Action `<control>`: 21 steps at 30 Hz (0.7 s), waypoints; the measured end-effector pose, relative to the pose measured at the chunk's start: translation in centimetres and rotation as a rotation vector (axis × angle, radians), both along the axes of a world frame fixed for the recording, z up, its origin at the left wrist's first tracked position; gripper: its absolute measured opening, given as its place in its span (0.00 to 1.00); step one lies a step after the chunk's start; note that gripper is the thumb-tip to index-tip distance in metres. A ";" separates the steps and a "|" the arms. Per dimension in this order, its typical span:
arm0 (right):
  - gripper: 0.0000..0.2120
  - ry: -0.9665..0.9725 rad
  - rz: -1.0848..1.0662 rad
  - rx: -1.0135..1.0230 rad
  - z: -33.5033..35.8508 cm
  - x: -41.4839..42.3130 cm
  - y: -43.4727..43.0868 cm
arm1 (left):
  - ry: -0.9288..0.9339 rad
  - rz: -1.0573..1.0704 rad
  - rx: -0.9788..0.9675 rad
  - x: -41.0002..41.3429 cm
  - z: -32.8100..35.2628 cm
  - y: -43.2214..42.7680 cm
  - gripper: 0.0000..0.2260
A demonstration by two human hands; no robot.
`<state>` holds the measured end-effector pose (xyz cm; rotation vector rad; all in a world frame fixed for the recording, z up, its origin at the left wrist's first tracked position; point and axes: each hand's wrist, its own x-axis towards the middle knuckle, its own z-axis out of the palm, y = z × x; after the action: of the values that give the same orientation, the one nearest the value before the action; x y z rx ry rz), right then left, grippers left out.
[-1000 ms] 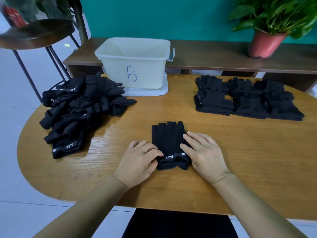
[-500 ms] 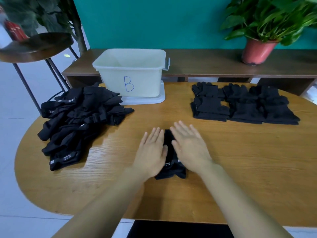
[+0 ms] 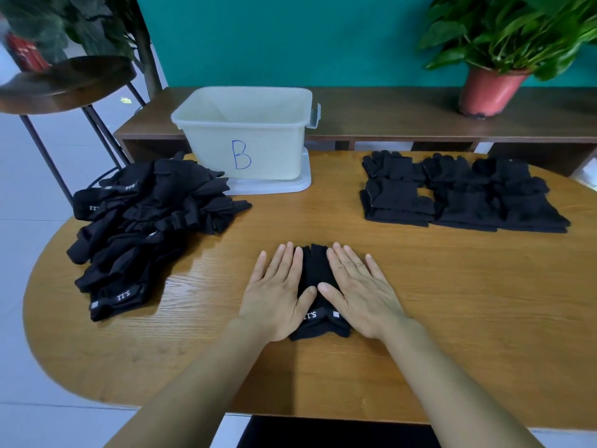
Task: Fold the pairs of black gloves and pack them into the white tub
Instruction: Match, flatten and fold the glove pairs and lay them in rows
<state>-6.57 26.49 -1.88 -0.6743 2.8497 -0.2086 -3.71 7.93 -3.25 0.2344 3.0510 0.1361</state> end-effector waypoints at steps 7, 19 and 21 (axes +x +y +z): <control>0.34 0.116 -0.109 -0.214 0.7 1.6 1.7 | 0.124 0.067 0.243 1.9 0.6 -2.5 0.39; 0.43 0.363 0.182 -0.227 0.8 6.3 1.3 | 0.372 -0.283 0.174 4.5 1.3 -2.0 0.18; 0.42 0.329 0.159 -0.237 0.9 6.0 1.5 | 0.373 -0.287 0.154 4.1 1.4 -1.7 0.17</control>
<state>-0.54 28.00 -1.01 -1.0687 3.0879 -0.4544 0.37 6.28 -1.84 0.7859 3.3235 0.3451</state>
